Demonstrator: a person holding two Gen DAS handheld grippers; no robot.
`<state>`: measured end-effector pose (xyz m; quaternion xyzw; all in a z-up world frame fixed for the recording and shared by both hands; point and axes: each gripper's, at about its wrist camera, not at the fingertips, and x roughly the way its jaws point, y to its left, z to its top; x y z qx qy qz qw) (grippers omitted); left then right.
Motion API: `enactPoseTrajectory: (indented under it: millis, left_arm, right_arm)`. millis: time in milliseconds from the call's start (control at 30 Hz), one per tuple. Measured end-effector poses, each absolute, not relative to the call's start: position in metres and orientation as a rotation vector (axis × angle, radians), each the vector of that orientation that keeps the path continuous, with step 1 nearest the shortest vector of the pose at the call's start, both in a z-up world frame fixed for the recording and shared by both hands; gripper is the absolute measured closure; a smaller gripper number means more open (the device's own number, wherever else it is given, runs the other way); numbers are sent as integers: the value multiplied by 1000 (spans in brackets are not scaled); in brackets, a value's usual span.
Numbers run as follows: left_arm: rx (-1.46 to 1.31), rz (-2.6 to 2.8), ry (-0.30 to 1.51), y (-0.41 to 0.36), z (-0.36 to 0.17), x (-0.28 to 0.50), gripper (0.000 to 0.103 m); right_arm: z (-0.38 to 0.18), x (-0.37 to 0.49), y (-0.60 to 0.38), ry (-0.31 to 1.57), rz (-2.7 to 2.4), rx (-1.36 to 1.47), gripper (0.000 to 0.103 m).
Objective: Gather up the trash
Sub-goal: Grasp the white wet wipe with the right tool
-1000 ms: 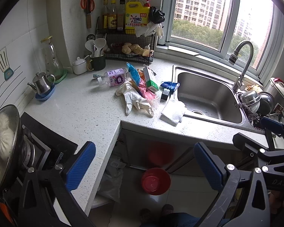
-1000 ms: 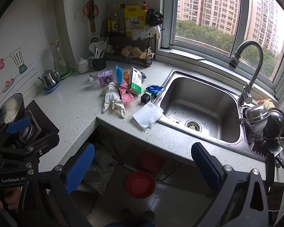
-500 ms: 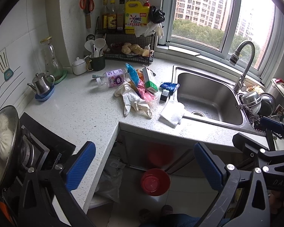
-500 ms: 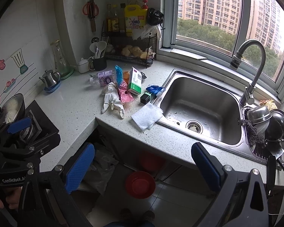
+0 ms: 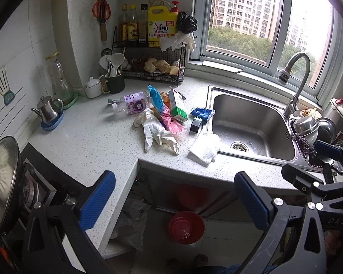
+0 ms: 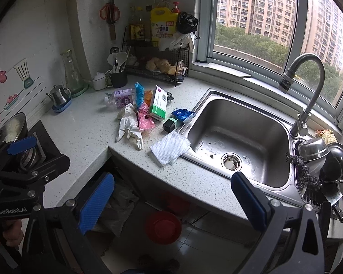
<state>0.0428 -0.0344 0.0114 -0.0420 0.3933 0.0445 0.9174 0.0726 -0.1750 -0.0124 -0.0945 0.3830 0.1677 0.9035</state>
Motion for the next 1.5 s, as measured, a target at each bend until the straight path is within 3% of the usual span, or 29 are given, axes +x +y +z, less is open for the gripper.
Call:
enactPoseTrajectory:
  millis: [233,433,933,1300,1400,1500]
  left_arm:
    - [-42,93,818,-35,9,74,0]
    - [-73,81,868,-6,-3,117,0]
    - [21,-64,1087,57,-75,250,0]
    - [25,-112,1199,83,-122,276,0]
    - [16,-118,1214,88,-128,278,0]
    - [16,-113,1218,92,-129,280,0]
  right_arm:
    - [-12,99,-176,764,365,-253,0]
    - [-24,143,-165,860,391,-218,0]
    - [-119,269,-99,1165,309,-160,0]
    - [-193,307,-88,1317,236,-192,23]
    - [-200,309,-88,1341,235,-204,36]
    - [-205,309,-87,1352,247,-187,38]
